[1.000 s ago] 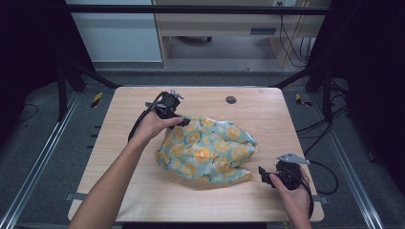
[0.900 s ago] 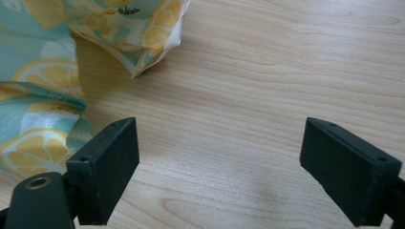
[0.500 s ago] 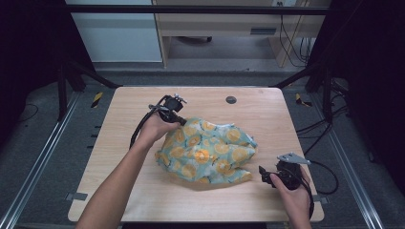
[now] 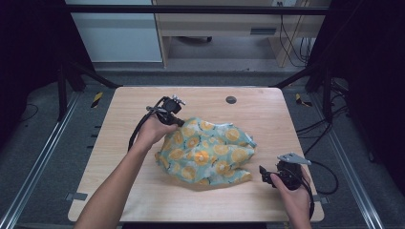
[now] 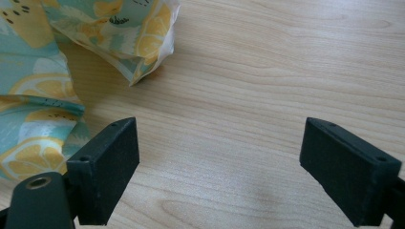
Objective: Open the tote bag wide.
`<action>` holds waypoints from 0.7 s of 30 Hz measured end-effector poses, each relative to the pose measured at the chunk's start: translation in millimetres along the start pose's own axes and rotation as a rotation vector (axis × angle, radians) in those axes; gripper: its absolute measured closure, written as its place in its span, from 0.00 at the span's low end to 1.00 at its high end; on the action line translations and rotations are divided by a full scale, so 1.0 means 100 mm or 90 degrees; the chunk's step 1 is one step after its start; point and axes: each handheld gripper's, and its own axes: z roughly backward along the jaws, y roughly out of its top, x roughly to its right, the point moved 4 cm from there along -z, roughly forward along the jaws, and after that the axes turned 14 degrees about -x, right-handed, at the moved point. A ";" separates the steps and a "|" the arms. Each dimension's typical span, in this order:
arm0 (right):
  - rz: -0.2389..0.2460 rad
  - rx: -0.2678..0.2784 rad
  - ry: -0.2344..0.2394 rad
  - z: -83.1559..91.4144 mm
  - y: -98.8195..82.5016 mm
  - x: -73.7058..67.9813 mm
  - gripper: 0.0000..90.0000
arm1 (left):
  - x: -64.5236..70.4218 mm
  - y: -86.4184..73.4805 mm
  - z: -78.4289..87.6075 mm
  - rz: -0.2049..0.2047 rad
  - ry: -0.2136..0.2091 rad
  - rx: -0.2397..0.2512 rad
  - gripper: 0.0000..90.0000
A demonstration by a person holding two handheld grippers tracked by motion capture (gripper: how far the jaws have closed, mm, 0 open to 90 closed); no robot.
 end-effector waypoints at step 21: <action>0.024 0.082 -0.030 0.26 0.36 -0.07 0.17 | 0.74 -0.67 0.69 -0.097 -0.029 0.181 1.00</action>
